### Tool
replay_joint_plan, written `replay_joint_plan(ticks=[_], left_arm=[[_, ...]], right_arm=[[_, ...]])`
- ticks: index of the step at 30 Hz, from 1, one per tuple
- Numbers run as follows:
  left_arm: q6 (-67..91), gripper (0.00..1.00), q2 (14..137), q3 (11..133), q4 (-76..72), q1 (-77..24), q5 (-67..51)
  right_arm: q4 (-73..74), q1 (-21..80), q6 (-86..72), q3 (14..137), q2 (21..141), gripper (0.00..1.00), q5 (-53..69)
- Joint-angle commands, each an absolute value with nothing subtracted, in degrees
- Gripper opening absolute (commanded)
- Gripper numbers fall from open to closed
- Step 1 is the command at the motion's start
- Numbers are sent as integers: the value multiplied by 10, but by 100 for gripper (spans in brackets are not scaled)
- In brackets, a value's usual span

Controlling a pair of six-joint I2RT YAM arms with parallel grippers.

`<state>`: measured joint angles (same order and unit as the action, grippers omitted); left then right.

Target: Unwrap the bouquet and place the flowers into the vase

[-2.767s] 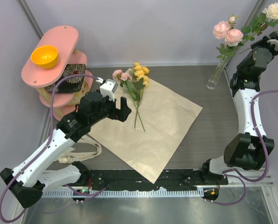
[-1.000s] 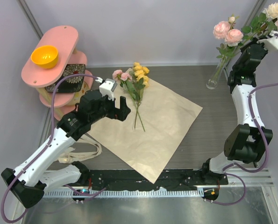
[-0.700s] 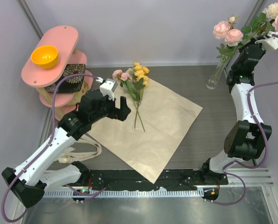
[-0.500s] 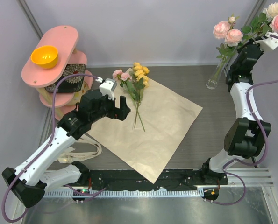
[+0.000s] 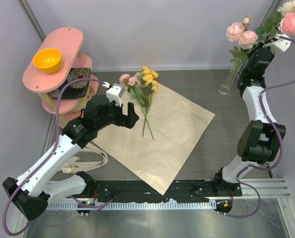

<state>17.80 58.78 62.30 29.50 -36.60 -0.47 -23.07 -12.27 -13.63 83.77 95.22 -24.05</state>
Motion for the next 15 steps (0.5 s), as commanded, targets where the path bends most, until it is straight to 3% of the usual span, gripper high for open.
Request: replay_joint_plan(ticks=[1, 15], left_arm=[[182, 98, 587, 620, 277, -360, -15], [185, 98, 591, 618, 276, -357, -17]], right_arm=[[-258, -119, -120, 865, 955, 1, -227], [-253, -109, -115, 875, 994, 1, -202]])
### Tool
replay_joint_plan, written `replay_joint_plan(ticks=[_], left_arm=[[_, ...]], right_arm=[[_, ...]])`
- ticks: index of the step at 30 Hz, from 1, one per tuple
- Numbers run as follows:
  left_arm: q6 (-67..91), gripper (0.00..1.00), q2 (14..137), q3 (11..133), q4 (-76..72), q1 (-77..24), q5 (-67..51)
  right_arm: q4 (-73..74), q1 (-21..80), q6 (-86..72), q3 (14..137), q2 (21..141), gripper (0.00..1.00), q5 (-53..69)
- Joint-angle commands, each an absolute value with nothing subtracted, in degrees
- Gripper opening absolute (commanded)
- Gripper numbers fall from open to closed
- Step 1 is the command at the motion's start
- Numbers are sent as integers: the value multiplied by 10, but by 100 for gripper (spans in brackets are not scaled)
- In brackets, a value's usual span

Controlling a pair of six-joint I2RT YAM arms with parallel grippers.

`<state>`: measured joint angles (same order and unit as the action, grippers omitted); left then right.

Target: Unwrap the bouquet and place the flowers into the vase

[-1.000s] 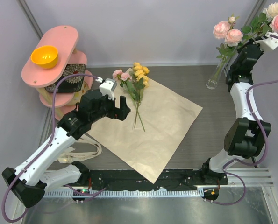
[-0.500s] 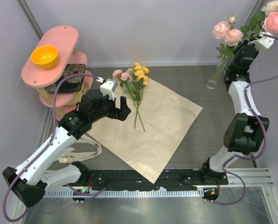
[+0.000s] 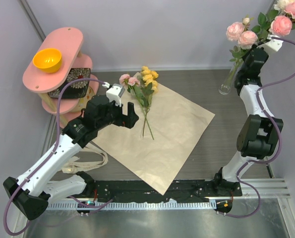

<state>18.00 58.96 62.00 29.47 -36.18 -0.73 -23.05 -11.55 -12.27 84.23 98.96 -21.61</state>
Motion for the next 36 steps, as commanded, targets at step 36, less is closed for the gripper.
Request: replay_joint_plan(ticks=[36], left_arm=[[189, 98, 592, 615, 271, -356, -29]], right_arm=[[-188, -95, -27, 906, 1019, 1, -145]])
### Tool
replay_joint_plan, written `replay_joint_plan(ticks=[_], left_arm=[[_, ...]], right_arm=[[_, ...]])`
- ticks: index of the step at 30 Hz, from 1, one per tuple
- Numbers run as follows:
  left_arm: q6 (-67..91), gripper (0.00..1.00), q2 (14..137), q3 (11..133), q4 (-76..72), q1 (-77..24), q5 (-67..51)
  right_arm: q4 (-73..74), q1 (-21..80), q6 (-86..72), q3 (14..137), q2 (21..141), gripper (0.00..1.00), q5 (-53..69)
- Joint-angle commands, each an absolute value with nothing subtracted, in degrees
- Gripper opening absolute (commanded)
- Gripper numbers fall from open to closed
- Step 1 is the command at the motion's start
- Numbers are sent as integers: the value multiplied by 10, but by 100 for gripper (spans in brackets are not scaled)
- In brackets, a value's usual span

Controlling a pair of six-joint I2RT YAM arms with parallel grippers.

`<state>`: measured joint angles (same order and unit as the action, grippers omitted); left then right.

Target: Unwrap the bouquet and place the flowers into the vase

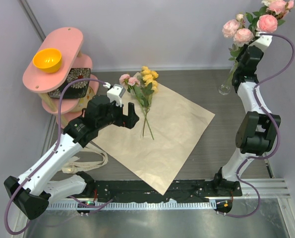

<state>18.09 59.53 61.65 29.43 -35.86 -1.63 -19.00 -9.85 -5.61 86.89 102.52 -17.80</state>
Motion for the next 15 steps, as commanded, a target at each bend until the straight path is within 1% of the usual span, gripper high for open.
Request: replay_joint_plan(ticks=[1, 10, 15], left_arm=[[189, 98, 592, 615, 270, -356, -28], [191, 98, 593, 614, 270, -356, -30], [192, 98, 595, 613, 269, -356, -32]], right_arm=[[-186, -95, -26, 903, 1021, 1, -142], [-210, -94, -28, 852, 1034, 1, -163], [-211, -93, -28, 847, 1046, 1, -167]])
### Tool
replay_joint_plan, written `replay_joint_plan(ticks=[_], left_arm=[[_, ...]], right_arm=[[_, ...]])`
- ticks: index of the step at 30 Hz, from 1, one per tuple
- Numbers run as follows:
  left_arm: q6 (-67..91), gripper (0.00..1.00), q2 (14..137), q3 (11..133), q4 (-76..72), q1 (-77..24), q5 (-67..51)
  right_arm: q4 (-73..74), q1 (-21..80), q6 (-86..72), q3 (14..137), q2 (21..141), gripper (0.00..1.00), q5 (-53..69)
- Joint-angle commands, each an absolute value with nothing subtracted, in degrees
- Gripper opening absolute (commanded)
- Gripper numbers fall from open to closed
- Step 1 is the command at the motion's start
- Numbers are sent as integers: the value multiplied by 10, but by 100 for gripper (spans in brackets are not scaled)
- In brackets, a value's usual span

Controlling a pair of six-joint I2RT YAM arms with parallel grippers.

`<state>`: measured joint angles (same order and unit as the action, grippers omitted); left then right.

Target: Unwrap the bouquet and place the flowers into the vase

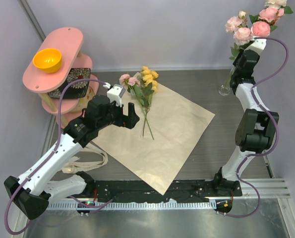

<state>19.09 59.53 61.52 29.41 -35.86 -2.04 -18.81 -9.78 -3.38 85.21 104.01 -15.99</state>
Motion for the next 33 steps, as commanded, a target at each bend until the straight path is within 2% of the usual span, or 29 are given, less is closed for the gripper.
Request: replay_joint_plan(ticks=[1, 7, 13, 16, 23, 31, 32, 33], left_arm=[[192, 98, 596, 613, 268, -356, -32], [192, 98, 599, 614, 270, -356, -32], [192, 98, 602, 617, 272, -356, -31], [194, 98, 604, 619, 274, -356, -33], [196, 98, 599, 620, 275, -354, -41], [205, 98, 589, 614, 265, -350, -54], [207, 98, 590, 614, 264, -350, -55], [207, 98, 591, 614, 263, -350, -56]], right_arm=[[-214, -93, -32, 845, 1049, 1, -168], [-221, -93, -41, 842, 1068, 1, -171], [-219, -93, -48, 841, 1070, 7, -173], [-214, -91, -47, 839, 1060, 15, -177], [-186, -83, -47, 827, 1021, 45, -199], [-128, -83, -86, 768, 932, 72, -237], [-120, -83, -92, 764, 926, 78, -243], [-88, -83, -97, 765, 921, 79, -253]])
